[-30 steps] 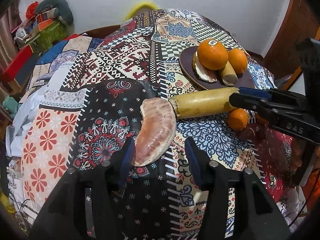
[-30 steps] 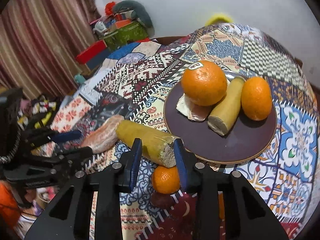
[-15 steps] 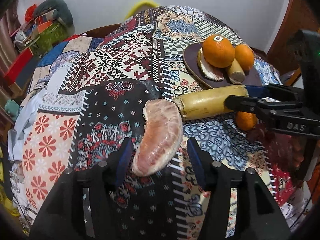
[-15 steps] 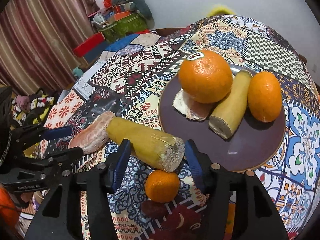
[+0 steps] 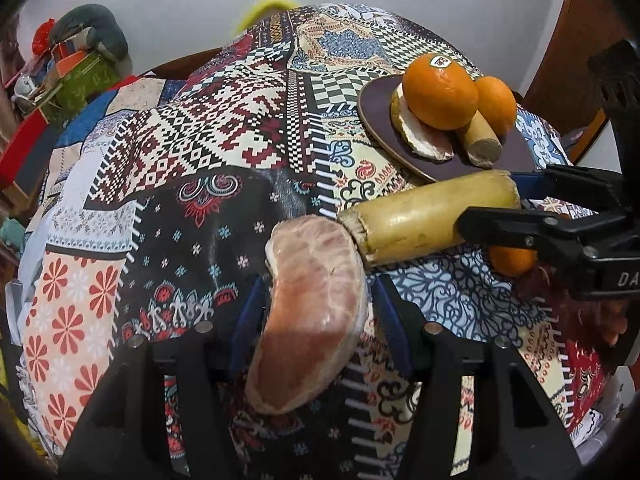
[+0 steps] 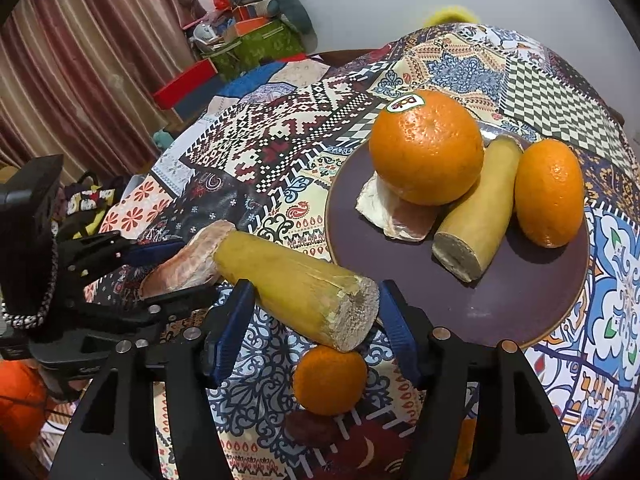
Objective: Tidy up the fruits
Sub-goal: 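Lift the pomelo piece with the left tool while the right tool lifts the yellow cylinder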
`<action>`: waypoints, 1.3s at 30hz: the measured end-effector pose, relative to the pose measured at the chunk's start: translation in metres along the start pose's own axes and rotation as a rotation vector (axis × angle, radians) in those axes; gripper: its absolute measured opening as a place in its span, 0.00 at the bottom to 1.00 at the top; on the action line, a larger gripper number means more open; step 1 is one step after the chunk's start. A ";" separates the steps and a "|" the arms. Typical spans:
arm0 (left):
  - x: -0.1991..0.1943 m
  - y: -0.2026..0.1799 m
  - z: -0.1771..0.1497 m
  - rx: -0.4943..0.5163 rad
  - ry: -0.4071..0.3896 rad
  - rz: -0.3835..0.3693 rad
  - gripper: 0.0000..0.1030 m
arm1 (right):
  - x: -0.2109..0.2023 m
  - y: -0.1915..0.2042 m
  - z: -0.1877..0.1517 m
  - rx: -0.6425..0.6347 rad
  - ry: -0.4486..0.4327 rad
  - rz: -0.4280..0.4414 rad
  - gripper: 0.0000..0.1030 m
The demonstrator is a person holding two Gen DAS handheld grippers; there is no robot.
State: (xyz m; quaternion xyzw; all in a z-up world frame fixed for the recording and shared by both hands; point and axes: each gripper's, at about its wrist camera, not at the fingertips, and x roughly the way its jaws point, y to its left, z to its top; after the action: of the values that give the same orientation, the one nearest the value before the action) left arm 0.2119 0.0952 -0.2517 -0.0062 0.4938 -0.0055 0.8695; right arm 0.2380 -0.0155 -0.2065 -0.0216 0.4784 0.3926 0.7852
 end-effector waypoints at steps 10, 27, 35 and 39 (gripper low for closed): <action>-0.011 0.000 -0.009 -0.011 -0.004 0.038 0.44 | -0.014 0.004 0.000 0.009 -0.029 0.018 0.46; -0.051 0.009 -0.053 -0.065 -0.008 0.057 0.44 | -0.025 0.062 -0.023 -0.128 0.025 0.021 0.27; -0.045 0.016 -0.060 -0.114 -0.017 0.031 0.44 | -0.013 0.070 -0.012 -0.169 0.030 -0.046 0.29; -0.043 0.016 -0.059 -0.114 -0.022 0.024 0.44 | -0.004 0.069 -0.008 -0.178 0.037 -0.054 0.33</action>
State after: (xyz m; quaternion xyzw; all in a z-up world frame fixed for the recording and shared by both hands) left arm 0.1389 0.1121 -0.2451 -0.0499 0.4837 0.0335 0.8732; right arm 0.1874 0.0264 -0.1839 -0.1115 0.4555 0.4116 0.7815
